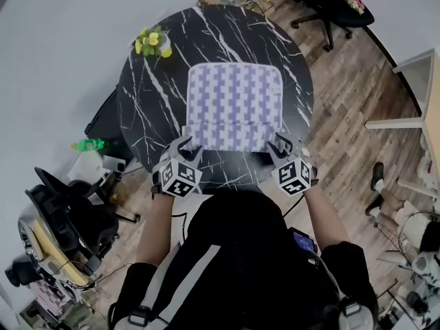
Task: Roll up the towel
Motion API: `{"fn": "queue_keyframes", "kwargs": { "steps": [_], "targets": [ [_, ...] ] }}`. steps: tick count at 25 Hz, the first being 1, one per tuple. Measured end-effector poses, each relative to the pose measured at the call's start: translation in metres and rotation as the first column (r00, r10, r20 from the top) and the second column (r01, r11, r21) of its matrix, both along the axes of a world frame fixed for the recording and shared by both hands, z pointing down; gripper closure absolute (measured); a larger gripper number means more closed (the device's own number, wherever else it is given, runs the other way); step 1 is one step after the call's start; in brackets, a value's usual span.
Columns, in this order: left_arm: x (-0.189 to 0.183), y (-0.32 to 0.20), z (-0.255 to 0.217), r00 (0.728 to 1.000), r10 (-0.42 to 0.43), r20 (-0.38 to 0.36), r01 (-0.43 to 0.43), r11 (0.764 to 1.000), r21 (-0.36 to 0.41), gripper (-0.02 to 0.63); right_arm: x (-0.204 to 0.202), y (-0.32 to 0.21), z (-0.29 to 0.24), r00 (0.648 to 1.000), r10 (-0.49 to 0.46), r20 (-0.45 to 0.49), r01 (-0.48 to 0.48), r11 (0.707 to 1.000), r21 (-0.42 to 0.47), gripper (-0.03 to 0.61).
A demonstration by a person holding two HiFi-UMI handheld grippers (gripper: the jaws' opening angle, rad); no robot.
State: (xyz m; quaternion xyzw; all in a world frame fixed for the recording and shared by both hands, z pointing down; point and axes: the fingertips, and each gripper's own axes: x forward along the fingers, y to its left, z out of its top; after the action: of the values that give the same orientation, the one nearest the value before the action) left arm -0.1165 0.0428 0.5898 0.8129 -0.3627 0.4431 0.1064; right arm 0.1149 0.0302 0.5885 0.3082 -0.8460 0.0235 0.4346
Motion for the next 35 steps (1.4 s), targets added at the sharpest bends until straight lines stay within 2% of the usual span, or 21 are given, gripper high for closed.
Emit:
{"fn": "queue_keyframes", "kwargs": {
  "steps": [3, 6, 9, 13, 19, 21, 25, 29, 35],
  "targets": [
    [0.001, 0.012, 0.013, 0.999, 0.027, 0.033, -0.026, 0.999, -0.026, 0.406, -0.002, 0.026, 0.017, 0.999, -0.045, -0.015, 0.045, 0.998, -0.043, 0.415],
    [-0.003, 0.02, 0.033, 0.993, 0.065, 0.094, -0.059, 0.996, -0.064, 0.354, 0.002, 0.044, 0.04, 0.992, -0.1, -0.072, 0.093, 0.992, -0.088, 0.371],
    [-0.007, 0.021, 0.045, 0.986, 0.096, 0.137, -0.086, 0.993, -0.083, 0.353, 0.008, 0.044, 0.055, 0.984, -0.127, -0.124, 0.117, 0.989, -0.088, 0.37],
    [-0.008, 0.015, 0.051, 0.984, 0.104, 0.143, -0.089, 0.99, -0.108, 0.353, 0.008, 0.031, 0.059, 0.984, -0.132, -0.123, 0.121, 0.988, -0.092, 0.37],
    [-0.006, 0.005, 0.067, 0.972, 0.142, 0.189, -0.11, 0.979, -0.171, 0.353, 0.008, 0.021, 0.071, 0.978, -0.146, -0.147, 0.126, 0.983, -0.135, 0.37],
    [-0.006, 0.0, 0.069, 0.973, 0.13, 0.191, -0.098, 0.981, -0.169, 0.356, 0.007, 0.019, 0.074, 0.979, -0.14, -0.147, 0.118, 0.982, -0.148, 0.376],
    [-0.009, -0.004, 0.071, 0.98, 0.079, 0.182, -0.054, 0.989, -0.135, 0.413, 0.005, 0.021, 0.078, 0.979, -0.124, -0.16, 0.101, 0.984, -0.144, 0.435],
    [-0.01, 0.001, 0.068, 0.984, 0.066, 0.165, -0.045, 0.991, -0.125, 0.474, 0.004, 0.028, 0.076, 0.98, -0.09, -0.175, 0.069, 0.99, -0.124, 0.482],
    [-0.012, 0.025, 0.065, 0.983, 0.087, 0.163, -0.064, 0.987, -0.145, 0.491, 0.003, 0.054, 0.071, 0.981, -0.092, -0.172, 0.067, 0.987, -0.145, 0.486]
  ]
}}
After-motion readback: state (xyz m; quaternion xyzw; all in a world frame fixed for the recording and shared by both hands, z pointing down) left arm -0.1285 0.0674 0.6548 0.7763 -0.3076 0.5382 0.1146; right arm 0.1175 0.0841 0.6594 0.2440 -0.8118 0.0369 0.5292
